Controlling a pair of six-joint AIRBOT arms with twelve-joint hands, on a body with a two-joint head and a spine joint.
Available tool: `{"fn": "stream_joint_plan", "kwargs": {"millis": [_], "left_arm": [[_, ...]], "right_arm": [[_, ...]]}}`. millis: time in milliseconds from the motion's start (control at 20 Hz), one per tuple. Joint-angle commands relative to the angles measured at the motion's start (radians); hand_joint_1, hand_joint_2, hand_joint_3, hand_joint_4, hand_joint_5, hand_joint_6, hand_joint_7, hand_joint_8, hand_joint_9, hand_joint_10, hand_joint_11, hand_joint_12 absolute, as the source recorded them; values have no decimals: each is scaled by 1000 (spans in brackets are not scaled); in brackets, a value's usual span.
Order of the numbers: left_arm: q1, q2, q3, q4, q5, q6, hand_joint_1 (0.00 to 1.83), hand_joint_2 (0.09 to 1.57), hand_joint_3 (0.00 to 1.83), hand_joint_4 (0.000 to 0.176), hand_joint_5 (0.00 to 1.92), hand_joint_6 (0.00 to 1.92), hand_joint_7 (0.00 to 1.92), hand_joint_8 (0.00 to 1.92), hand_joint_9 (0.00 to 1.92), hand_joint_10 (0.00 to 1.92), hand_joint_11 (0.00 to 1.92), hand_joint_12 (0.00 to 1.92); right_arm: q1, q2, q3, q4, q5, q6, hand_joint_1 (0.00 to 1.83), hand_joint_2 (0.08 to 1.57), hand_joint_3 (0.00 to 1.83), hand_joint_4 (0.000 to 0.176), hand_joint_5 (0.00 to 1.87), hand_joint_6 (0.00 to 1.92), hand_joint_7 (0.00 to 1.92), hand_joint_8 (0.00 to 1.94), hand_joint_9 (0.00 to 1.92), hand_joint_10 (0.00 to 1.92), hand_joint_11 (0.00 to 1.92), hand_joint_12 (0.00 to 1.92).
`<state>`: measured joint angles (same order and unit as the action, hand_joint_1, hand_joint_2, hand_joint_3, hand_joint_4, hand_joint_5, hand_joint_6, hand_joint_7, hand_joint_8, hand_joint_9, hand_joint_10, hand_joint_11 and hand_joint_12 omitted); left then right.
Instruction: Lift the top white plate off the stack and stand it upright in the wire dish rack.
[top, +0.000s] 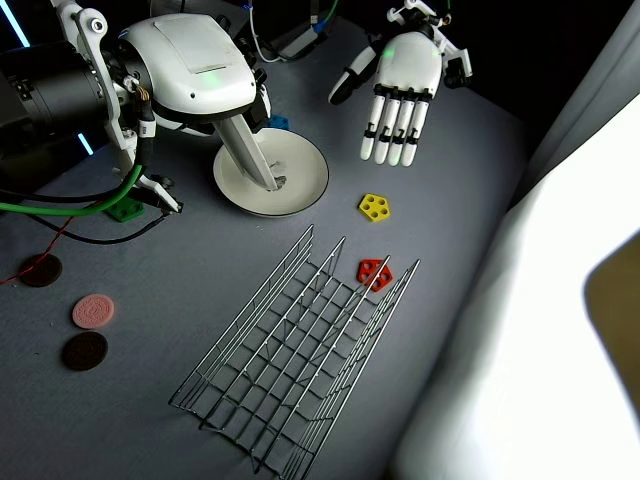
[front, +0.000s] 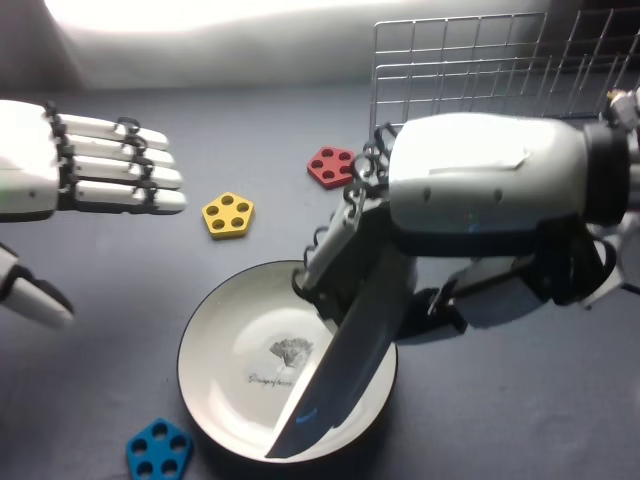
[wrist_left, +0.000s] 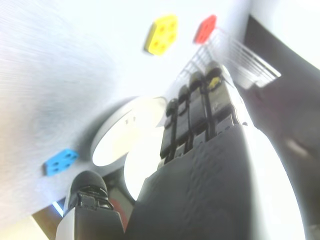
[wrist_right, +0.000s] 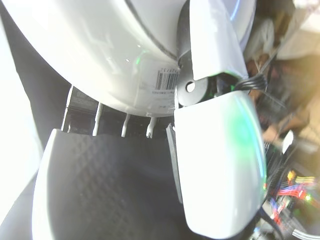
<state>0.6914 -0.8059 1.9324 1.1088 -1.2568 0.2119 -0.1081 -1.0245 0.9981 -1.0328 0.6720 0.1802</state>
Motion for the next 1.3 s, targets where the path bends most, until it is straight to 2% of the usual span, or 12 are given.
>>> {"fn": "stream_joint_plan", "kwargs": {"millis": [0,200,300,400,550,600,850,950,1000,1150,1200,1250], "left_arm": [[-8,12,11,-80,-85,0,57,1009,1,0,82,5,110,5,106,3,92,5],[34,32,40,-80,-111,15,8,1010,1,0,51,0,76,0,79,0,79,0],[49,40,49,-68,-113,38,13,1011,1,0,50,1,77,2,81,2,74,0],[53,49,63,-64,-105,116,36,1010,0,0,81,9,119,13,120,13,93,9],[50,63,68,-81,-79,244,10,1014,1,0,81,5,112,5,113,5,93,8],[50,68,68,-82,-78,259,11,1013,1,0,77,3,108,3,108,2,88,6],[42,82,68,-102,-33,306,31,1011,0,0,65,6,103,5,105,8,85,10],[38,88,68,-101,-28,327,32,1014,0,0,69,6,110,6,117,10,85,10],[37,90,68,-101,-24,340,50,1013,0,0,68,4,99,1,99,2,75,5],[34,93,68,-96,-22,348,47,1014,0,0,72,5,107,5,111,7,89,11],[33,93,68,-96,-23,348,35,1010,0,0,68,2,109,3,111,5,88,10],[28,94,68,-92,-29,348,42,1011,0,0,66,0,105,1,110,3,84,8]], "right_arm": [[23,8,0,89,121,9,1493,1068,0,0,939,1020,1041,662,1052,801,971,1361],[24,8,26,164,132,8,1497,1041,0,0,999,927,1127,502,1128,675,1012,1295],[30,8,37,189,132,9,1498,1034,1,0,1015,908,1133,485,1161,616,1021,1277],[32,8,45,223,132,9,1497,1043,1,0,1015,921,1081,572,1139,649,996,1305],[32,8,61,270,132,8,1498,1036,1,0,1041,877,1102,513,1160,630,1002,1301],[33,8,68,288,132,8,1497,1045,0,0,1036,890,1068,562,1149,654,978,1330],[37,8,104,390,138,5,1495,1051,1,0,1009,911,1058,568,1138,700,964,1361],[40,8,118,421,138,4,1495,1034,1,0,1042,822,1149,371,1186,637,1016,1351],[41,8,124,447,138,3,1500,1029,0,0,1010,829,1153,446,1227,558,1026,1301],[41,8,146,511,136,2,1501,1027,0,0,1025,842,1143,457,1258,489,1009,1301],[41,8,148,514,136,2,1503,1012,0,0,1074,769,1214,327,1298,405,1026,1276],[41,8,154,530,134,1,1502,1014,0,0,1062,805,1204,335,1276,433,1048,1243]]}}
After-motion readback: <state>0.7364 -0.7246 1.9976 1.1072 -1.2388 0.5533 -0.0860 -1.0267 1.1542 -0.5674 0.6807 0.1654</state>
